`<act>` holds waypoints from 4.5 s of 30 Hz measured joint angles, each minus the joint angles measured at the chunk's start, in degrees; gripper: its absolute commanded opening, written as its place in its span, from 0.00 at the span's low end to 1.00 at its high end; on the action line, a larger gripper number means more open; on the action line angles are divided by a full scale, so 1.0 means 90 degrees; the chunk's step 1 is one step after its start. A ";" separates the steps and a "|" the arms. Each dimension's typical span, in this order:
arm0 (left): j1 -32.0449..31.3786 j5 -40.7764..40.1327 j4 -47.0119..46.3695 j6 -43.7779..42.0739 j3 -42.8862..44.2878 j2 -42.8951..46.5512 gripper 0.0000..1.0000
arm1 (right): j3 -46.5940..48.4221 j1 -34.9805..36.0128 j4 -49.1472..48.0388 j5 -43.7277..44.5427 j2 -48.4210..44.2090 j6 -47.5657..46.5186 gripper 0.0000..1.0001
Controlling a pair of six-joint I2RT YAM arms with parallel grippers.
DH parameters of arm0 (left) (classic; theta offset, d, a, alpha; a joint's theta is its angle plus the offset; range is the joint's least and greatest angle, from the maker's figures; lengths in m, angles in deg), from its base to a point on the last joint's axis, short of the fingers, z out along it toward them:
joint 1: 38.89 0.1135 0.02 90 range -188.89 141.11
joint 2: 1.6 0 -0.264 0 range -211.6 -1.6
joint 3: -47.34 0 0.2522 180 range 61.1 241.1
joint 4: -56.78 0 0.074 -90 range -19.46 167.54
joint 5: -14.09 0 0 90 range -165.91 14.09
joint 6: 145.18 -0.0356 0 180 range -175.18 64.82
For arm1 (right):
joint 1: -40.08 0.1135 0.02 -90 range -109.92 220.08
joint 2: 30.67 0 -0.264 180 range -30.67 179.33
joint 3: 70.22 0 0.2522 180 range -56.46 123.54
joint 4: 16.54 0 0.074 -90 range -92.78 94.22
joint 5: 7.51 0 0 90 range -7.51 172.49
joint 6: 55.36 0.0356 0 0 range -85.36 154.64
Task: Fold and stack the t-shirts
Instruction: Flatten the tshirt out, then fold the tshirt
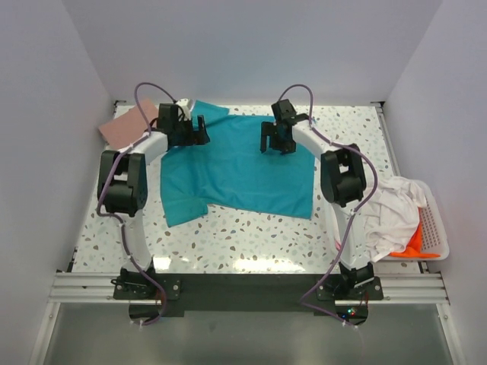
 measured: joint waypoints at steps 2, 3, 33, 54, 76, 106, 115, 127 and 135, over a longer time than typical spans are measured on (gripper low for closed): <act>-0.0010 -0.0136 0.0039 0.0019 -0.0279 0.0444 1.00 | -0.0070 0.0012 -0.0024 -0.0041 -0.0068 -0.0058 0.82; -0.0015 -0.0231 0.0068 0.0032 -0.0432 0.0729 1.00 | -0.0165 0.0024 -0.0049 -0.0058 -0.0141 -0.0080 0.82; -0.0029 -0.2579 0.1838 0.2557 -0.5877 0.6028 0.91 | -0.3674 0.0850 -0.0376 0.0085 -0.3021 0.0170 0.81; -0.0029 -0.2421 0.1979 0.2880 -0.6402 0.6198 0.43 | -0.3898 0.0882 -0.0333 0.0253 -0.3223 0.0306 0.81; 0.0160 -0.2402 0.1999 0.2820 -0.6297 0.6059 0.00 | -0.5600 0.0886 0.0024 0.0685 -0.4789 0.0508 0.79; 0.1064 -0.2951 0.2254 0.2540 -0.6006 0.6382 0.00 | -0.7298 0.0920 0.0012 0.0563 -0.5836 0.1241 0.48; 0.1066 -0.2951 0.2242 0.2535 -0.6006 0.6326 0.00 | -0.7300 0.0923 -0.0168 0.0119 -0.5447 0.1207 0.41; 0.1066 -0.2951 0.2242 0.2509 -0.6006 0.6324 0.00 | -0.7356 0.0920 -0.0204 -0.0172 -0.5275 0.1066 0.20; 0.1066 -0.2873 0.2523 0.2545 -0.5894 0.6424 0.00 | -0.7317 0.0920 -0.0117 -0.0432 -0.5224 0.0940 0.00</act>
